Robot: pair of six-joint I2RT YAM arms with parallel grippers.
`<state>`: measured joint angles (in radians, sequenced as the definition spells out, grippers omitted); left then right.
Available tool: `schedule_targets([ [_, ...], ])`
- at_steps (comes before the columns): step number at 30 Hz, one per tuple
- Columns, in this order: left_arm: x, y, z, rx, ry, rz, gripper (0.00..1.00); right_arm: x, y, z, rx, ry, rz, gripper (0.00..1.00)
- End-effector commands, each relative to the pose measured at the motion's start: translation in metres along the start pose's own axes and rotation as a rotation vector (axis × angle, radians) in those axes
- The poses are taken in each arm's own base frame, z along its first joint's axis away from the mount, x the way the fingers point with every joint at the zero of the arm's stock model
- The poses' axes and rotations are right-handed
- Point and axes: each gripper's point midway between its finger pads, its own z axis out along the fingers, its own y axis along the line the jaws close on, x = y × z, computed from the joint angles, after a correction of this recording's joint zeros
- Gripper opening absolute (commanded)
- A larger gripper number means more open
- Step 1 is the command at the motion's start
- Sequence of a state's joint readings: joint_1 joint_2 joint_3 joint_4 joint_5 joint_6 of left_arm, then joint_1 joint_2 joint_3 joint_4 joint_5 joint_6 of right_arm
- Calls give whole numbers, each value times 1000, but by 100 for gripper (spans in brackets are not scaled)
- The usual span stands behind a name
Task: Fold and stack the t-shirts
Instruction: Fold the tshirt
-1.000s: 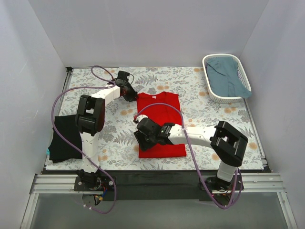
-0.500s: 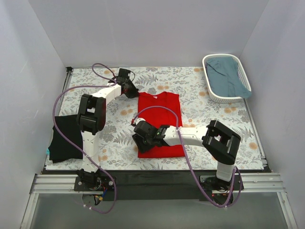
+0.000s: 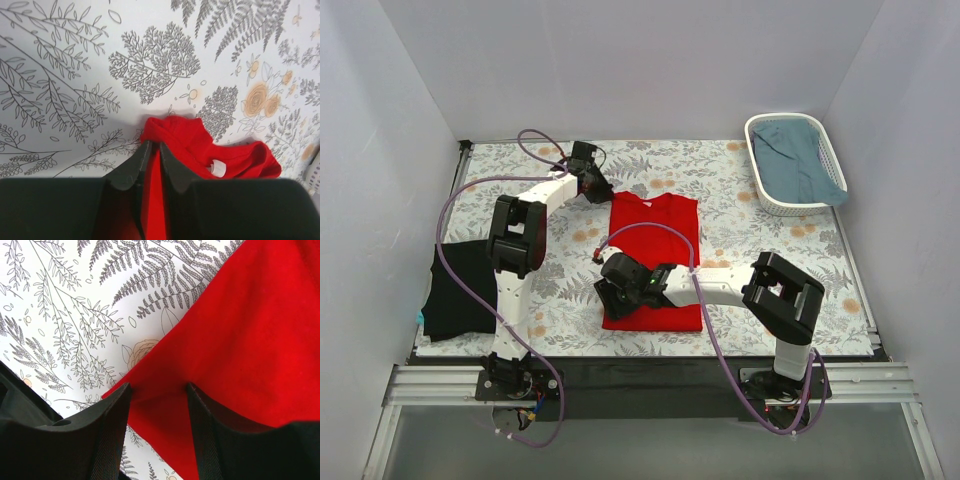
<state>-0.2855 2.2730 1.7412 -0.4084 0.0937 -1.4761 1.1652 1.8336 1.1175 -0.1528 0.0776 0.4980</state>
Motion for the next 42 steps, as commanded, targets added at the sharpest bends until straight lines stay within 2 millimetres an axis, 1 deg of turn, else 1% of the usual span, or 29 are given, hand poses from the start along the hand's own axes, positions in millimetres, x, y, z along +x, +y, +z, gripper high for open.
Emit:
schedule_targets([
  [1, -23, -16, -3, 29, -75, 29, 12, 60, -9, 11, 12, 183, 6, 56],
  [4, -26, -19, -2, 42, -85, 36, 16, 60, -9, 11, 10, 183, 5, 56],
  [7, -29, -22, 0, 58, -97, 56, 17, 59, -9, 10, 8, 181, -1, 56],
  [10, -33, -26, 3, 74, -106, 84, 22, 60, -9, 10, 10, 183, -1, 56],
  [11, -35, -32, 3, 97, -108, 93, 22, 59, -9, 10, 8, 181, -3, 56],
  [17, -38, -41, 13, 149, -99, 139, 24, 58, -9, 6, 4, 174, -9, 56],
  [20, -46, -48, 9, 175, -111, 149, 25, 53, -6, 3, -3, 162, -12, 57],
  [23, -66, -57, -4, 209, -148, 156, 31, 41, -4, -2, -13, 134, -16, 59],
  [24, -77, -59, -12, 225, -166, 151, 33, 35, -4, -5, -18, 119, -13, 60],
  [25, -84, -66, -19, 250, -175, 154, 36, 30, -4, -8, -20, 108, -9, 61],
  [26, -91, -68, -26, 261, -185, 148, 37, 24, -8, -10, -19, 92, 1, 62],
  [27, -102, -71, -39, 281, -203, 142, 38, 14, -2, -18, -55, 73, 6, 64],
  [28, -106, -74, -46, 299, -205, 137, 39, 7, -1, -23, -63, 54, 11, 65],
  [29, -109, -75, -53, 306, -205, 131, 41, -5, -5, -28, -63, 26, 26, 66],
  [30, -111, -75, -59, 316, -202, 122, 41, -14, -6, -33, -68, 4, 34, 70],
  [31, -115, -82, -75, 335, -217, 122, 41, -31, -3, -46, -88, -45, 41, 71],
  [33, -108, -72, -81, 301, -198, 97, 41, -52, -15, -59, -82, -98, 81, 72],
  [34, -110, -78, -102, 313, -208, 74, 41, -63, -17, -75, -89, -140, 113, 72],
  [35, -94, -62, -99, 267, -162, 33, 40, -75, -30, -92, -69, -192, 151, 73],
  [36, -87, -58, -106, 254, -152, 30, 40, -71, -40, -89, -49, -185, 171, 73],
  [37, -76, -51, -111, 241, -129, -14, 39, -78, -43, -107, -53, -228, 184, 73],
  [38, -73, -54, -139, 260, -143, -23, 38, -75, -59, -111, -4, -243, 218, 73],
  [39, -44, -29, -131, 206, -84, -49, 34, -79, -62, -127, 0, -283, 229, 73],
  [40, -31, -25, -138, 210, -63, -58, 33, -75, -70, -132, 25, -283, 249, 72],
  [41, -23, -32, -164, 242, -79, -33, 31, -72, -77, -137, 37, -291, 277, 70],
  [42, 11, -13, -157, 195, -25, -18, 30, -58, -83, -136, 50, -271, 292, 67],
])
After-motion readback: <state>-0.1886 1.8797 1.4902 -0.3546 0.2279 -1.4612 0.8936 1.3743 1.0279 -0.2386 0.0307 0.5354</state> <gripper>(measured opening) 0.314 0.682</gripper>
